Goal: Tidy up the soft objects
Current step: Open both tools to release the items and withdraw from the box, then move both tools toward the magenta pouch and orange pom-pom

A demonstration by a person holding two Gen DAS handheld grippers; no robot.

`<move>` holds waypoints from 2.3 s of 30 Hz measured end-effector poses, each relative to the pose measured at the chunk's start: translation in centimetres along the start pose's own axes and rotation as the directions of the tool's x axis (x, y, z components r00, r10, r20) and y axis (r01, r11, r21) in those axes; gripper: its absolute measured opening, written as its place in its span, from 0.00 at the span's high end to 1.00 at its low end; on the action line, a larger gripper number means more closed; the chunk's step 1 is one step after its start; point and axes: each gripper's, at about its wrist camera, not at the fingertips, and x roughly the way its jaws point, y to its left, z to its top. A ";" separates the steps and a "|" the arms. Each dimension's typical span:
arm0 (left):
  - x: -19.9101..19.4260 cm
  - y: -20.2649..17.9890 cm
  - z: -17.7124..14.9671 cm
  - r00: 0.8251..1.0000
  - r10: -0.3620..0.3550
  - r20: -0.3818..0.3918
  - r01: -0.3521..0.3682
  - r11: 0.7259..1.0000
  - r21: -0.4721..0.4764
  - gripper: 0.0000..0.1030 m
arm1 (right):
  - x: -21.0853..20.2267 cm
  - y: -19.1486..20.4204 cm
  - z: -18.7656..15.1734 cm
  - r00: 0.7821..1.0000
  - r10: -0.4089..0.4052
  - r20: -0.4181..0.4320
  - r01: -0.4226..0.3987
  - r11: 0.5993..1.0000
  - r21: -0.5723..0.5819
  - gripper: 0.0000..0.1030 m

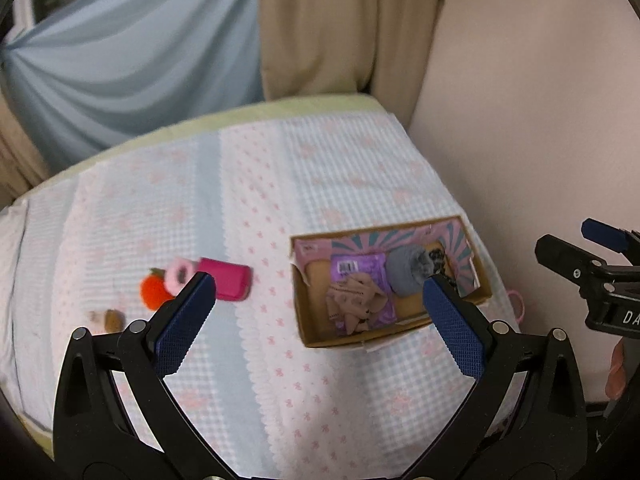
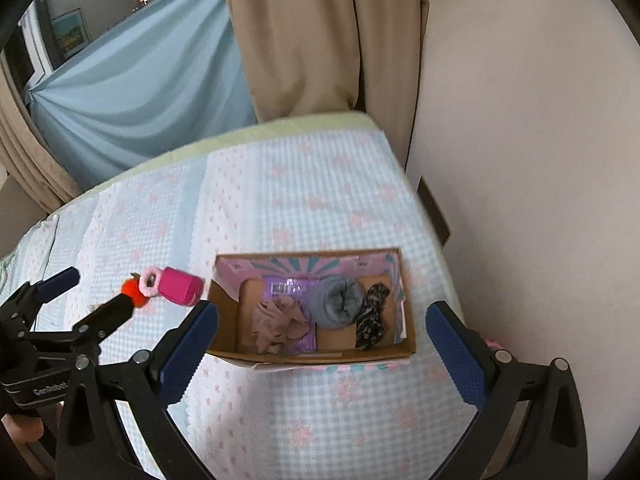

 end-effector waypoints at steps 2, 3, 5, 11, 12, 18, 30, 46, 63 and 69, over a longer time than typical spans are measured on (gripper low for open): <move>-1.7 0.6 -0.4 0.999 0.023 0.031 -0.023 1.000 -0.012 0.00 | -1.4 0.5 0.0 1.000 0.009 0.023 -0.009 1.000 -0.006 0.00; -2.7 1.0 -0.7 0.998 0.040 0.048 -0.039 0.999 -0.019 0.00 | -2.1 0.9 0.0 0.999 0.023 0.034 -0.023 1.000 -0.010 0.00; -4.3 1.8 -1.2 0.996 0.059 0.071 -0.056 0.998 -0.033 0.00 | -3.2 1.7 -0.2 0.998 0.041 0.051 -0.040 0.999 -0.023 0.00; -7.5 4.6 -3.5 0.987 0.130 0.096 -0.121 0.988 -0.100 0.00 | -5.1 4.9 -1.0 0.990 0.110 0.091 -0.102 0.991 -0.089 0.00; -8.1 5.2 -4.1 0.985 0.144 0.100 -0.132 0.984 -0.117 0.00 | -5.2 5.5 -1.1 0.987 0.128 0.093 -0.118 0.988 -0.102 0.00; -10.4 9.1 -7.8 0.968 0.237 0.083 -0.222 0.962 -0.161 0.00 | -4.2 9.2 -1.7 0.965 0.249 0.085 -0.231 0.956 -0.181 0.00; -9.3 18.3 -9.8 0.973 0.221 0.067 -0.203 0.956 -0.211 0.00 | -1.3 18.1 -2.4 0.950 0.311 0.023 -0.294 0.917 -0.270 0.00; 3.5 30.5 -6.8 0.999 0.019 -0.039 -0.018 0.999 0.043 0.00 | 8.2 28.8 0.4 0.977 0.210 -0.030 -0.211 0.951 -0.224 0.00; 21.9 31.6 -8.0 0.975 0.046 -0.216 0.020 0.955 0.295 0.00 | 26.4 32.6 -0.7 0.952 0.069 -0.299 -0.212 0.852 -0.479 0.00; 26.9 30.9 -8.8 0.958 0.053 -0.282 0.045 0.943 0.331 0.01 | 32.1 33.8 -1.9 0.918 0.012 -0.396 -0.279 0.731 -0.623 0.00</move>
